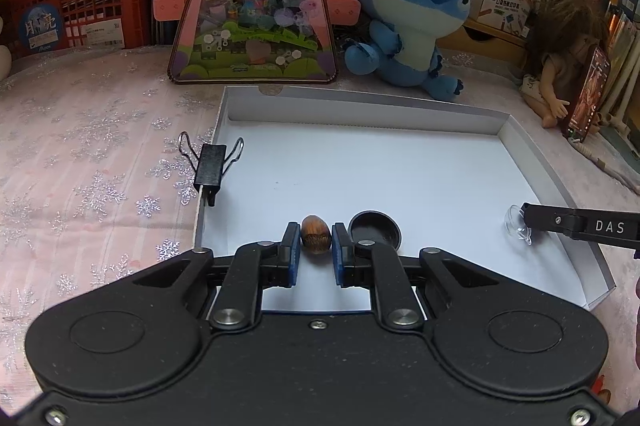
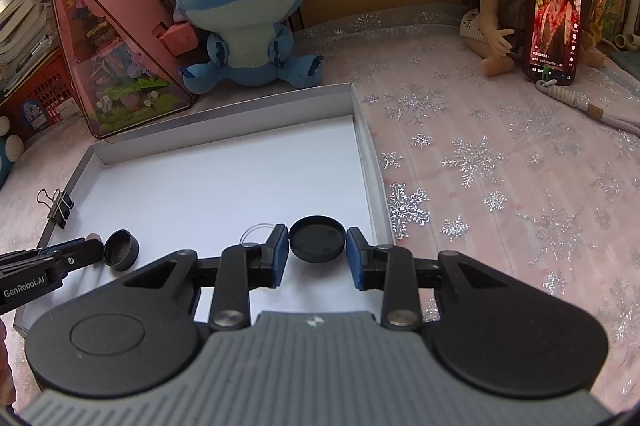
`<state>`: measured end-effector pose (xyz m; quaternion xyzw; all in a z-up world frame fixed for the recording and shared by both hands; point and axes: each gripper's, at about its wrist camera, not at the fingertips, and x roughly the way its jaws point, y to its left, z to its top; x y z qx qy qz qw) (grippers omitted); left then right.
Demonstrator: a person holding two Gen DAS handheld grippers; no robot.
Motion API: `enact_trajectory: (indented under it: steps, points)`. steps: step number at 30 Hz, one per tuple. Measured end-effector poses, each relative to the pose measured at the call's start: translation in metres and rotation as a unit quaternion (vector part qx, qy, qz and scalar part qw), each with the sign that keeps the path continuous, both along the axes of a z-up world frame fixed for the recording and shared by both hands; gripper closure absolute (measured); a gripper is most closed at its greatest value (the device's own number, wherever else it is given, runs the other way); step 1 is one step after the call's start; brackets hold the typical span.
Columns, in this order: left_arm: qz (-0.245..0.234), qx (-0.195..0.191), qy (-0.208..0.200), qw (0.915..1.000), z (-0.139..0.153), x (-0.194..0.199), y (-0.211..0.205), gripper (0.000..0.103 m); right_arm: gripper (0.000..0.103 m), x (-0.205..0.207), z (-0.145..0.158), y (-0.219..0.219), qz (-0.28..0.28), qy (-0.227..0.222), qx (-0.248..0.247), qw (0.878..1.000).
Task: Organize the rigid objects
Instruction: 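Carry the acorn and black lid with both grippers into the white tray, then open the left gripper on the acorn while the right gripper releases the lid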
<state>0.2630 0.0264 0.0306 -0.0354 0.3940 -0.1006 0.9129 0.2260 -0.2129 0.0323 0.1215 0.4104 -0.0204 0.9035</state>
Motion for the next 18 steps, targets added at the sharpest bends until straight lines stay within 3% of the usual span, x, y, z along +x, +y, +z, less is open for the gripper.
enact_trajectory:
  steps: [7,9,18]
  points:
    - [-0.002,-0.003,-0.001,1.0,0.0006,-0.0002,-0.001,0.087,0.062,0.0002,0.0014,-0.0002,0.0,-0.002,0.0,1.0]
    - [-0.003,-0.005,0.0,1.0,0.0014,-0.0008,-0.001,0.086,0.052,0.0003,0.0013,-0.0008,0.0,-0.002,0.004,1.0]
    - [0.004,-0.01,-0.007,0.9999,0.0092,-0.0058,0.0025,0.067,0.047,-0.0032,0.0071,-0.001,0.001,-0.009,0.006,1.0]
